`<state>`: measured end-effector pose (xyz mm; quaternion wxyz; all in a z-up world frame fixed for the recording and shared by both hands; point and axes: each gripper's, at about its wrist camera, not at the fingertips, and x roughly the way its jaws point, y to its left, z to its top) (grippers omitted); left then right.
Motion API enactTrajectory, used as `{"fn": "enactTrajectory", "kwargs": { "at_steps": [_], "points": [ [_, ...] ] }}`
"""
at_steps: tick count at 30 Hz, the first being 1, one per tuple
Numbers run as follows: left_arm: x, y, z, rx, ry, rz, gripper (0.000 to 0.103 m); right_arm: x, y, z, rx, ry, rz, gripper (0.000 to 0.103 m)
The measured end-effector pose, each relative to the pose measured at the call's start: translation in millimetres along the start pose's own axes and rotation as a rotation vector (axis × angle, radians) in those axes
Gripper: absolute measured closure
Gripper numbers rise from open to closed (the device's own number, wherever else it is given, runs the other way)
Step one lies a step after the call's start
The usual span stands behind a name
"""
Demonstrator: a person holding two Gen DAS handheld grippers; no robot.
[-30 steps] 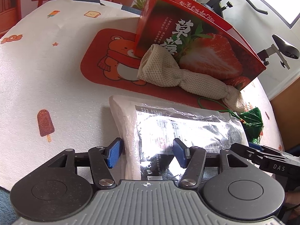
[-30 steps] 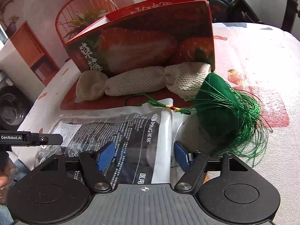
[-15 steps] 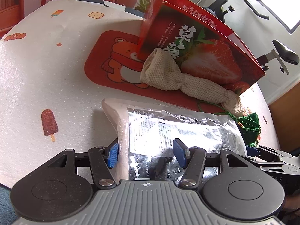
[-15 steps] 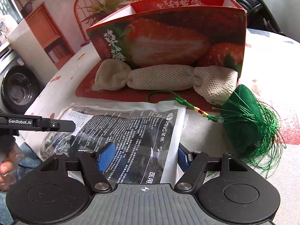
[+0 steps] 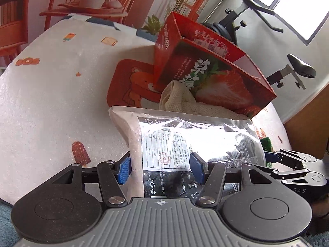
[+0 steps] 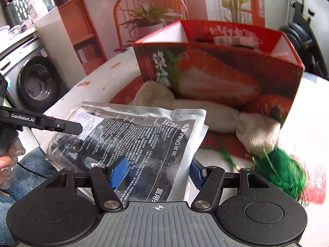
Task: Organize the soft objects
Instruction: 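Close both tools on the foil packet and lift it, then carry the foil packet over the red box and lower it in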
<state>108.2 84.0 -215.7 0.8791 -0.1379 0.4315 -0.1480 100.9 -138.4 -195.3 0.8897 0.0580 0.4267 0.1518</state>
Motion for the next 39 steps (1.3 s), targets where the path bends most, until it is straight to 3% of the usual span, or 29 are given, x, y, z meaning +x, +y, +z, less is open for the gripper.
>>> {"fn": "enactTrajectory", "kwargs": {
  "at_steps": [5, 10, 15, 18, 23, 29, 39],
  "points": [
    [-21.1, -13.3, 18.5, 0.091, -0.082, -0.036, 0.042, -14.6, 0.9, 26.4, -0.071, -0.066, -0.036, 0.060],
    [-30.8, -33.6, 60.1, 0.117, -0.188, -0.040, 0.042, -37.1, -7.2, 67.2, -0.134, -0.176, -0.070, 0.064],
    [-28.6, -70.6, 119.4, 0.165, -0.323, -0.041, 0.042, -57.7, -15.6, 118.7, -0.283, -0.321, -0.196, 0.064],
    [-13.4, -90.6, 150.5, 0.169, -0.356, -0.072, 0.042, -60.1, -29.8, 141.9, -0.356, -0.387, -0.296, 0.064],
    [33.5, -110.8, 181.6, 0.181, -0.343, -0.091, 0.046, -41.6, -67.1, 156.4, -0.405, -0.424, -0.408, 0.064],
    [71.5, -109.0, 184.8, 0.191, -0.308, -0.098, 0.050, -4.2, -91.9, 131.3, -0.437, -0.421, -0.459, 0.064],
    [93.0, -94.8, 181.4, 0.177, -0.215, -0.073, 0.050, 18.1, -97.5, 110.6, -0.415, -0.373, -0.428, 0.064]
  ]
}}
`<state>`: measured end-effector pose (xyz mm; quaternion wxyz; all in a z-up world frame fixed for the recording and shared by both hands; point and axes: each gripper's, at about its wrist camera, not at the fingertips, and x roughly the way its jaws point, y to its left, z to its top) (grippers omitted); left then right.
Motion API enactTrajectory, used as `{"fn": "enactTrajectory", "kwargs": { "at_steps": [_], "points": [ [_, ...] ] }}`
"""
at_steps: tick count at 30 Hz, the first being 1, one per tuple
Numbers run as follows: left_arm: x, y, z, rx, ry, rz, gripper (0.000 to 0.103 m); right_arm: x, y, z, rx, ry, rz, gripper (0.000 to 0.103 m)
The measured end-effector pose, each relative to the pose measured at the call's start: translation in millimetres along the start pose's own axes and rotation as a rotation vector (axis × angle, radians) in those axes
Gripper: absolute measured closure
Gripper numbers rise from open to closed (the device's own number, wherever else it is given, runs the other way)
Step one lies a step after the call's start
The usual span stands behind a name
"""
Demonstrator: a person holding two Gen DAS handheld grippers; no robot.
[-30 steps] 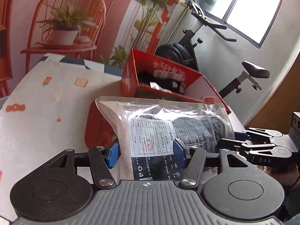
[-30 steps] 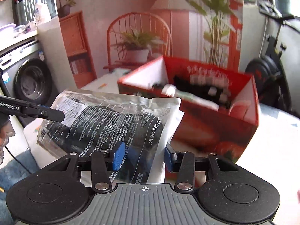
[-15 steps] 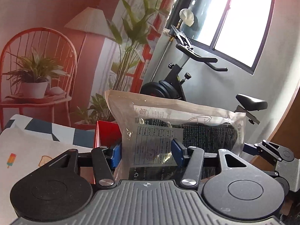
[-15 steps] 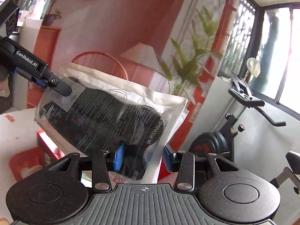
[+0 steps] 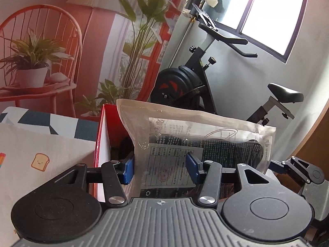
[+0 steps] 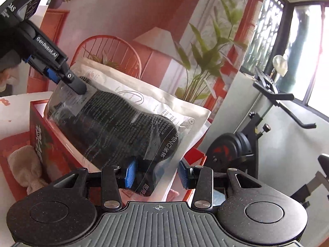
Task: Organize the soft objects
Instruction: 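Carry the foil packet over the red box and lower it in, then open both tools to release the packet and withdraw from the box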
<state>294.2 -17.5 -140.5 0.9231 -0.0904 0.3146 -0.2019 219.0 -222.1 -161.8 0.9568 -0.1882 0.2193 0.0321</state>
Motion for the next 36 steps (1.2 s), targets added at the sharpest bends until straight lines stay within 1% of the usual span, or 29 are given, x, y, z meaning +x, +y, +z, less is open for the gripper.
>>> {"fn": "enactTrajectory", "kwargs": {
  "at_steps": [3, 5, 7, 10, 12, 14, 17, 19, 22, 25, 26, 31, 32, 34, 36],
  "points": [
    [-1.7, 4.4, -5.7, -0.008, 0.024, 0.002, 0.050, -4.9, 0.2, -0.6, 0.040, 0.018, 0.033, 0.064],
    [-2.9, 6.6, -9.6, -0.023, 0.041, -0.003, 0.050, -8.4, -2.0, -1.5, 0.091, 0.032, 0.060, 0.064],
    [-4.3, 5.5, -12.5, -0.014, 0.049, -0.002, 0.050, -12.3, -5.6, -2.5, 0.151, 0.042, 0.084, 0.065],
    [-6.0, 0.9, -16.4, 0.028, 0.065, 0.014, 0.050, -19.0, -18.5, -3.4, 0.272, 0.052, 0.120, 0.074],
    [-9.7, 1.3, -18.8, 0.029, 0.067, 0.012, 0.050, -22.6, -29.2, -5.1, 0.360, 0.063, 0.147, 0.078],
    [-13.4, 2.9, -19.6, 0.022, 0.067, 0.007, 0.050, -27.6, -36.4, -9.0, 0.418, 0.074, 0.168, 0.082],
    [-19.4, 7.9, -20.7, 0.003, 0.059, -0.004, 0.049, -29.3, -38.9, -12.9, 0.416, 0.106, 0.175, 0.086],
    [-24.1, 14.1, -20.9, -0.039, 0.047, -0.020, 0.047, -30.4, -36.9, -15.3, 0.401, 0.117, 0.169, 0.087],
    [-33.9, 22.5, -19.3, -0.113, 0.002, -0.048, 0.046, -30.5, -34.0, -15.2, 0.390, 0.119, 0.161, 0.087],
    [-43.9, 23.0, -15.9, -0.139, -0.042, -0.059, 0.045, -30.8, -29.1, -12.7, 0.361, 0.119, 0.149, 0.088],
    [-45.8, 23.1, -14.6, -0.149, -0.052, -0.051, 0.045, -31.0, -28.2, -12.6, 0.356, 0.119, 0.147, 0.088],
    [-57.4, 18.9, -5.0, -0.198, -0.156, -0.013, 0.045, -31.4, -25.8, -12.8, 0.348, 0.119, 0.143, 0.088],
    [-57.4, 15.8, -2.1, -0.189, -0.164, 0.011, 0.045, -31.6, -25.2, -13.3, 0.348, 0.119, 0.143, 0.088],
    [-53.5, 8.6, 1.7, -0.164, -0.154, 0.087, 0.045, -30.8, -24.6, -13.9, 0.348, 0.123, 0.142, 0.088],
    [-46.7, 4.6, 1.9, -0.146, -0.134, 0.126, 0.045, -30.7, -25.0, -14.4, 0.350, 0.124, 0.141, 0.088]
  ]
}}
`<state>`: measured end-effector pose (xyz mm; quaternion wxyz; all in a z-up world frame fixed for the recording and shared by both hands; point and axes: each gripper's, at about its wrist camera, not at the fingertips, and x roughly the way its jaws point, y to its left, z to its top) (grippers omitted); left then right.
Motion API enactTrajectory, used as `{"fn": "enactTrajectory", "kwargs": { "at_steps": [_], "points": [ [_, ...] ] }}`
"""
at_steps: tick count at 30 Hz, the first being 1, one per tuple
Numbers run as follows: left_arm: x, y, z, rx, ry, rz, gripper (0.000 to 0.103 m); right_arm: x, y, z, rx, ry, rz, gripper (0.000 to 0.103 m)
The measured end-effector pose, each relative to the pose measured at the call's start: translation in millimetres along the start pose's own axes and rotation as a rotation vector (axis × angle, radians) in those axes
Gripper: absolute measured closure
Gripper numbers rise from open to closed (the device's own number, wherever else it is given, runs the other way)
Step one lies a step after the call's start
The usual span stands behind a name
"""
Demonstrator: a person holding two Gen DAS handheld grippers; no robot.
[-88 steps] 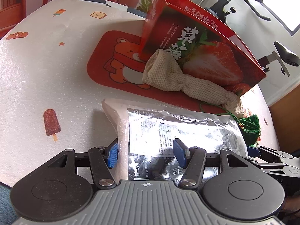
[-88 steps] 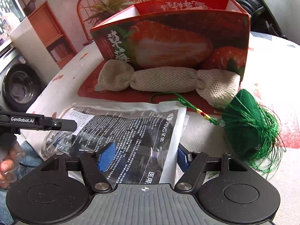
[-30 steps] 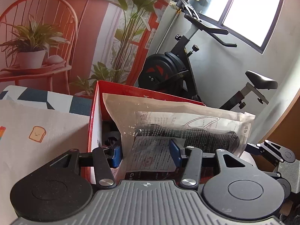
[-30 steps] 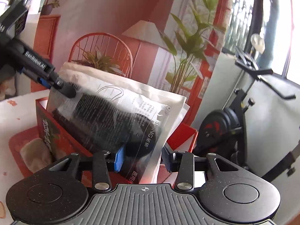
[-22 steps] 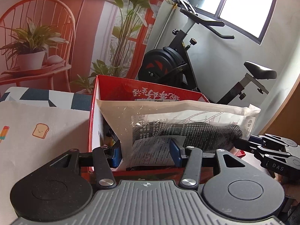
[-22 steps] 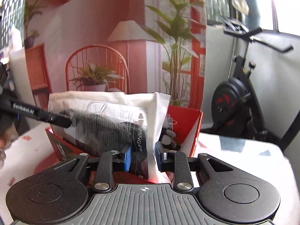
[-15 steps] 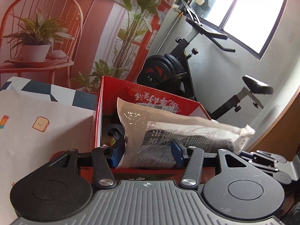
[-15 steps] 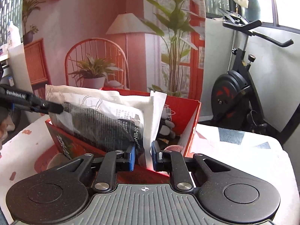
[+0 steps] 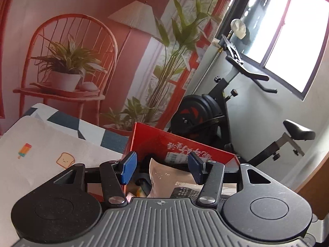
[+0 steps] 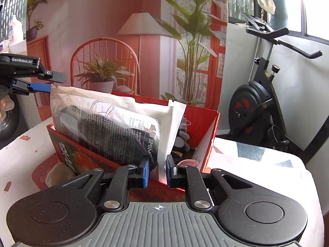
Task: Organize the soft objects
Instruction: 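Open both tools to release the packet and withdraw from the box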
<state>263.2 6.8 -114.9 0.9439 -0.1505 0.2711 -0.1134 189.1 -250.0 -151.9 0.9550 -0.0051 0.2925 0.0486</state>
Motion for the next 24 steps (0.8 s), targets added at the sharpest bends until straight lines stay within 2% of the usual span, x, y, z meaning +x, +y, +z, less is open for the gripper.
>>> {"fn": "enactTrajectory", "kwargs": {
  "at_steps": [3, 4, 7, 10, 14, 19, 24],
  "points": [
    [6.6, -5.8, -8.0, 0.031, 0.036, -0.009, 0.051, -0.7, 0.2, -1.2, 0.002, 0.004, 0.002, 0.088],
    [8.0, -9.2, -11.7, 0.058, 0.047, 0.009, 0.053, -0.3, 0.2, -1.6, -0.001, 0.009, -0.001, 0.086],
    [10.2, -13.4, -19.9, 0.132, 0.054, 0.064, 0.056, -2.8, -1.0, -2.6, 0.018, 0.008, -0.019, 0.070],
    [7.5, -5.5, -23.4, 0.126, 0.068, 0.054, 0.056, -11.7, -6.7, 0.3, 0.085, -0.023, 0.024, 0.067],
    [5.9, -4.3, -23.7, 0.137, 0.069, 0.053, 0.057, -20.7, -8.5, 11.2, 0.153, -0.061, 0.076, 0.049],
    [6.7, -8.9, -26.7, 0.159, 0.074, 0.053, 0.058, -19.7, -21.7, 20.7, 0.338, -0.084, 0.102, 0.045],
    [7.4, -11.4, -30.7, 0.187, 0.084, 0.046, 0.059, -13.0, -44.0, 14.8, 0.589, -0.096, 0.110, 0.047]
  ]
}}
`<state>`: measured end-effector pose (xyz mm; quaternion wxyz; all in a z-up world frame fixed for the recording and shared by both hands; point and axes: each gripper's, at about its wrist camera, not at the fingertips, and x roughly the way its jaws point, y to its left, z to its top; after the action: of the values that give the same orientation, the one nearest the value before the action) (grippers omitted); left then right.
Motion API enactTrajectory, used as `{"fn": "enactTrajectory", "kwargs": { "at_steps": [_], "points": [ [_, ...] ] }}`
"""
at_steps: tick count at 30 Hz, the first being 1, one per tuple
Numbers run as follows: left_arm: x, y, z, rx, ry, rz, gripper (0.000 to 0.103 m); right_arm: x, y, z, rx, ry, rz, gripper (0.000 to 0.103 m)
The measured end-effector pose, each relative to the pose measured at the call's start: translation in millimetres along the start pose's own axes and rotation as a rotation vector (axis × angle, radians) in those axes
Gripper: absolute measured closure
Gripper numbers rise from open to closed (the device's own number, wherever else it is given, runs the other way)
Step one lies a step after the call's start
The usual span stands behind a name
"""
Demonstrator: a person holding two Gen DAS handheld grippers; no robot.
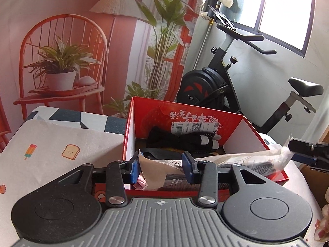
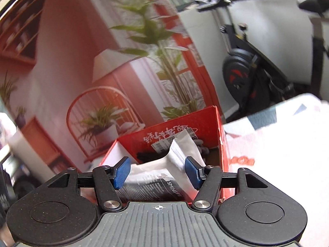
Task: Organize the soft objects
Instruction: 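Open both tools to release the packet and withdraw from the box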
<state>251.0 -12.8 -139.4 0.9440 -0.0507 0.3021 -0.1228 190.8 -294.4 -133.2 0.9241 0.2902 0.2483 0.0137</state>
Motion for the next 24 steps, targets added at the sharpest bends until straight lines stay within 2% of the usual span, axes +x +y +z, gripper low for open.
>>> {"fn": "enactTrajectory", "kwargs": {
  "at_steps": [2, 7, 9, 11, 14, 18, 24],
  "points": [
    [0.8, 0.0, -0.6, -0.001, 0.004, -0.003, 0.060, 2.4, -7.7, -0.2, 0.072, -0.006, -0.012, 0.057],
    [3.1, 1.1, -2.7, -0.001, 0.015, -0.015, 0.062, 10.4, -16.1, -1.9, 0.140, -0.006, -0.045, 0.061],
    [3.9, 1.4, -3.1, -0.001, 0.019, -0.018, 0.062, 13.4, -13.0, -2.4, 0.115, -0.003, -0.067, 0.066],
    [5.1, 2.0, -3.4, -0.003, 0.026, -0.021, 0.062, 18.0, -9.1, -2.1, 0.083, 0.015, -0.099, 0.080],
    [5.6, 1.5, -5.0, -0.002, 0.030, -0.027, 0.062, 24.1, -2.3, -5.4, 0.006, 0.058, -0.133, 0.085],
    [8.9, 0.6, -7.6, 0.005, 0.044, -0.030, 0.062, 30.1, 7.5, -13.3, -0.100, 0.119, -0.162, 0.088],
    [10.4, 0.3, -10.3, -0.003, 0.060, -0.029, 0.062, 35.0, 12.3, -15.5, -0.146, 0.159, -0.171, 0.088]
  ]
}}
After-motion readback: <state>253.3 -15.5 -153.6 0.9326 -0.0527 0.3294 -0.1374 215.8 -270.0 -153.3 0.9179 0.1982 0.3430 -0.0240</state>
